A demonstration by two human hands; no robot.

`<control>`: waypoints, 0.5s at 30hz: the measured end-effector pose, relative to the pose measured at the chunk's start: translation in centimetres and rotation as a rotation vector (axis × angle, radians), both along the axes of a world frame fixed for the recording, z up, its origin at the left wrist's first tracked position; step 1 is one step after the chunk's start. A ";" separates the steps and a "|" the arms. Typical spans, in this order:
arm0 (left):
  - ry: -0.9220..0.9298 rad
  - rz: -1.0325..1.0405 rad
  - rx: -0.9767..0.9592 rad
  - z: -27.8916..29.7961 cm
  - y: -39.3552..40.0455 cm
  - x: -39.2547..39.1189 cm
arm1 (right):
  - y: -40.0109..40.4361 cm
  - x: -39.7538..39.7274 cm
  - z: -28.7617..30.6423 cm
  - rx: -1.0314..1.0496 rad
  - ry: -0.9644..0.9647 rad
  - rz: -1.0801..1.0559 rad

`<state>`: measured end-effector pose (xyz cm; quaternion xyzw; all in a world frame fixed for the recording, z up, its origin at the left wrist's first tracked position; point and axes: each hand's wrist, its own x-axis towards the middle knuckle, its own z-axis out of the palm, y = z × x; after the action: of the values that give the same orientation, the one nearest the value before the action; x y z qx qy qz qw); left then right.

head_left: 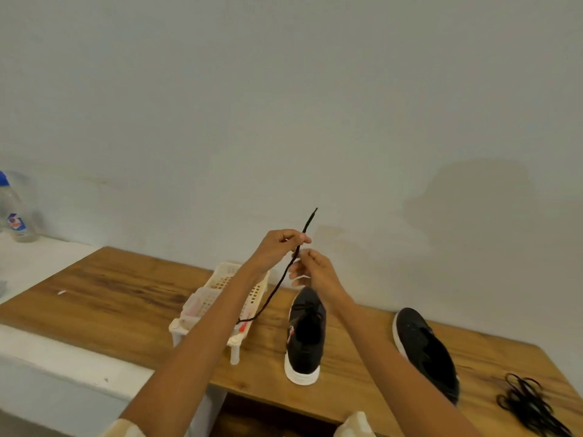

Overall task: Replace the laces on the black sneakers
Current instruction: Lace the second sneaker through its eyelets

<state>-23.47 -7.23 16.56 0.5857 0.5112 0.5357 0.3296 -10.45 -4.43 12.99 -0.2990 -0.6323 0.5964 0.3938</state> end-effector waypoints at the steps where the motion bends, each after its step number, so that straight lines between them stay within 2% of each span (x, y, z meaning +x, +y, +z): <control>1: -0.021 -0.002 -0.004 -0.2 0.3 1.1 | 0.2 1.3 1.1 -0.003 0.019 -0.028; 4: -0.168 -0.007 -0.013 -0.7 1.1 4.8 | 0.8 5.3 3.3 0.021 -0.016 -0.028; 8: -0.228 -0.024 -0.026 0.3 1.7 9.1 | -0.5 9.6 4.2 -0.096 -0.131 0.111; 10: -0.342 -0.009 -0.035 1.5 2.3 10.8 | -1.1 11.6 3.8 -0.068 -0.271 0.172; 12: -0.559 0.017 -0.052 3.1 3.1 11.8 | -1.1 14.0 2.9 0.010 -0.494 0.173; 15: -0.776 0.138 -0.067 5.0 4.0 11.9 | 0.1 18.7 0.7 0.055 -0.852 0.029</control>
<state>-11.54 -3.25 21.57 0.2930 0.4040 0.7210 0.4807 8.27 -4.36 13.72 -0.4993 -0.7582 0.4079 0.0968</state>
